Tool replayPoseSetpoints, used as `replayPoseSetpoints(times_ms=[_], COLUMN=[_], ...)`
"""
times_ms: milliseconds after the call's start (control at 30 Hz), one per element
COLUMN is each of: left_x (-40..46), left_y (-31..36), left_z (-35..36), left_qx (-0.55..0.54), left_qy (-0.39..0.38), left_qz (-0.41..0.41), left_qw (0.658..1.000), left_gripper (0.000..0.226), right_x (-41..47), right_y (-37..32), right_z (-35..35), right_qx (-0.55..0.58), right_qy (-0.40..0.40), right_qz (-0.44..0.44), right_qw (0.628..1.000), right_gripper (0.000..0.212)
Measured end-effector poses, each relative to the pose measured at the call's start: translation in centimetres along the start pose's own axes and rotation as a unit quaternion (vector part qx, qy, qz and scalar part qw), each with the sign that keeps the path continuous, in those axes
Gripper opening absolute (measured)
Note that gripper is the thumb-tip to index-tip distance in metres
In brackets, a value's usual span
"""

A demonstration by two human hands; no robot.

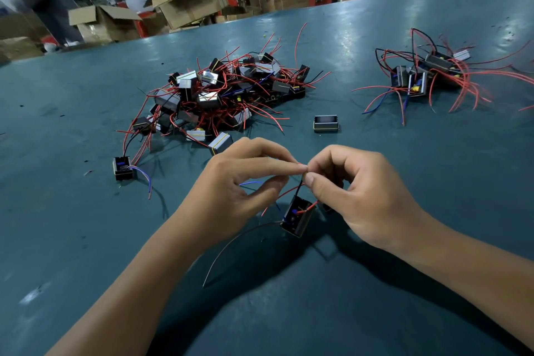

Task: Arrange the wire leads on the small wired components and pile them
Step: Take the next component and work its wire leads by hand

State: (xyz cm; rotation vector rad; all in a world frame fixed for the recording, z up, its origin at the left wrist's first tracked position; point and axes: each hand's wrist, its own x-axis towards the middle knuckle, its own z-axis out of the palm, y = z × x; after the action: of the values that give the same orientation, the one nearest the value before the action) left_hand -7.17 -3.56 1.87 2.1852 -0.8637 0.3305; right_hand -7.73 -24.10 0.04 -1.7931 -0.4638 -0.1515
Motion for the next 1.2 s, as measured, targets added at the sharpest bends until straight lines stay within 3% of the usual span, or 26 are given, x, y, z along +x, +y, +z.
replayPoseSetpoints(times_ms=[333,533,1067,1200], left_x=[0.2,0.3,0.2,0.1], left_y=[-0.3,-0.4,0.2,0.3], left_z=[0.0,-0.2,-1.6,-1.6], left_qx=[0.072,0.124,0.191,0.215], left_qy=[0.038,0.040,-0.025,-0.036], left_qz=[0.078,0.100,0.167,0.167], left_qw=[0.994,0.986,0.967,0.962], left_gripper=[0.014,0.012,0.007,0.019], right_x=[0.1,0.0,-0.1,-0.1], right_y=[-0.2,-0.2,-0.3,-0.2], right_z=[-0.1,-0.1,-0.3,-0.3], right_qx=[0.011,0.018,0.030,0.022], right_qy=[-0.033,-0.044,-0.121,-0.121], right_qz=[-0.019,-0.019,-0.029,-0.032], right_qw=[0.999,0.999,0.992,0.992], right_gripper=[0.020,0.009,0.007,0.007])
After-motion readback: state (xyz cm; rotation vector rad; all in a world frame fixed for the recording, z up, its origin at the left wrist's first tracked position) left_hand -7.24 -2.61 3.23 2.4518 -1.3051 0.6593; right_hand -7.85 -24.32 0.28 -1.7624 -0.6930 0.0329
